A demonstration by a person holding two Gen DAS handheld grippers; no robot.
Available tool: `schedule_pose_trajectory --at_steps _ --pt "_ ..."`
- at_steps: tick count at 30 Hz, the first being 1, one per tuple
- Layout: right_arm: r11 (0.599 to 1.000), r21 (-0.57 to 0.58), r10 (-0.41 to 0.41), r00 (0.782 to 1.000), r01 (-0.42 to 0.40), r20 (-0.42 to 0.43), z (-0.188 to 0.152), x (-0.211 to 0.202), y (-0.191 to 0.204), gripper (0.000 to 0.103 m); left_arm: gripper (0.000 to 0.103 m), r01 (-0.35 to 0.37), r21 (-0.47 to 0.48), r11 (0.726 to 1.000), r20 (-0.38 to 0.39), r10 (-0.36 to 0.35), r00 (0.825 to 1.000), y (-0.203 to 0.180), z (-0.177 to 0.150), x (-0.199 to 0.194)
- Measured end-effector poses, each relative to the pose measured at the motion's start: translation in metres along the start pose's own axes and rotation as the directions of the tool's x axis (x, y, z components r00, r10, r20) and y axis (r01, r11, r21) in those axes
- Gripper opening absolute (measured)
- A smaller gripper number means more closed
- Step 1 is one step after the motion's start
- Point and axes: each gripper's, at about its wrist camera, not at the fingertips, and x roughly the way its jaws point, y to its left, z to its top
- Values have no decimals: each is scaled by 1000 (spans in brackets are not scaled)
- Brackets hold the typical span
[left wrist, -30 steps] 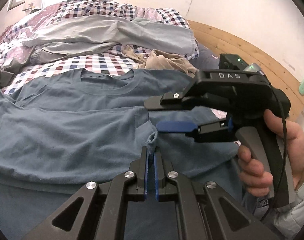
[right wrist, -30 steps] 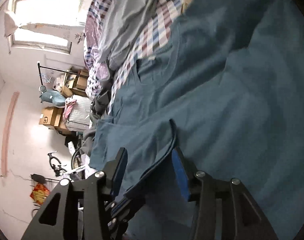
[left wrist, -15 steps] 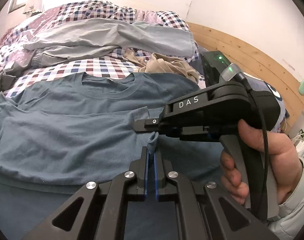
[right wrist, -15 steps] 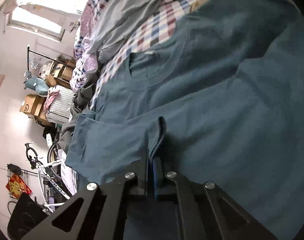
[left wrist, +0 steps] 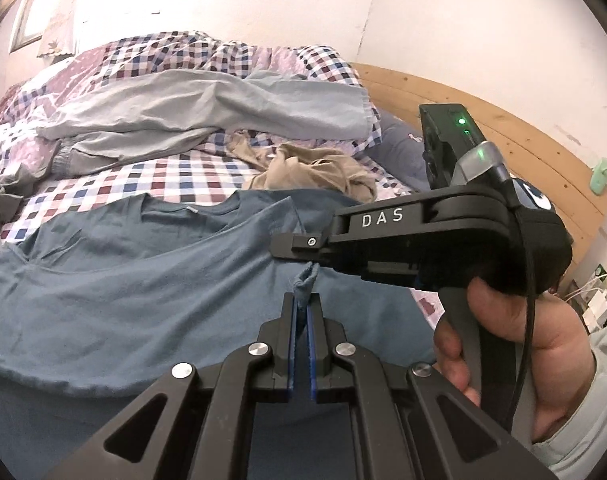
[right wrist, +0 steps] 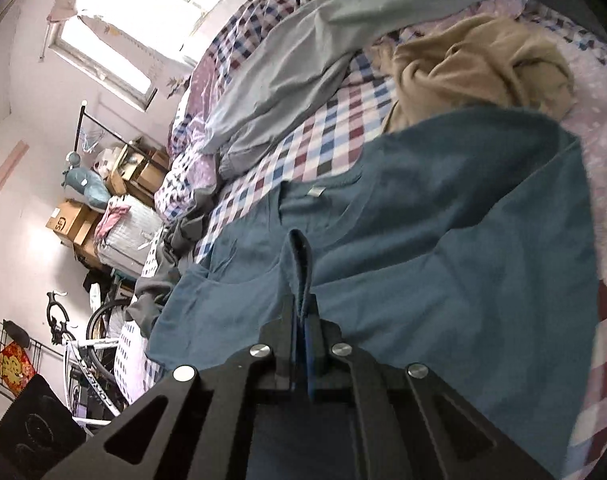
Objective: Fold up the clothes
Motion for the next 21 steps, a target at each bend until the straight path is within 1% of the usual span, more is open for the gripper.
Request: schedule_pose_trajectory --at_steps 5,11,21 --pt "1000 0 -20 1000 20 20 5 -13 -12 1 3 4 32 999 -21 -3 1000 -15 -3 11" --pt "999 19 -47 998 46 38 10 -23 -25 1 3 9 47 999 -29 -7 1000 -24 -2 18" --pt "994 60 -95 993 91 65 18 -42 -44 1 3 45 89 995 -30 -42 999 -51 0 26"
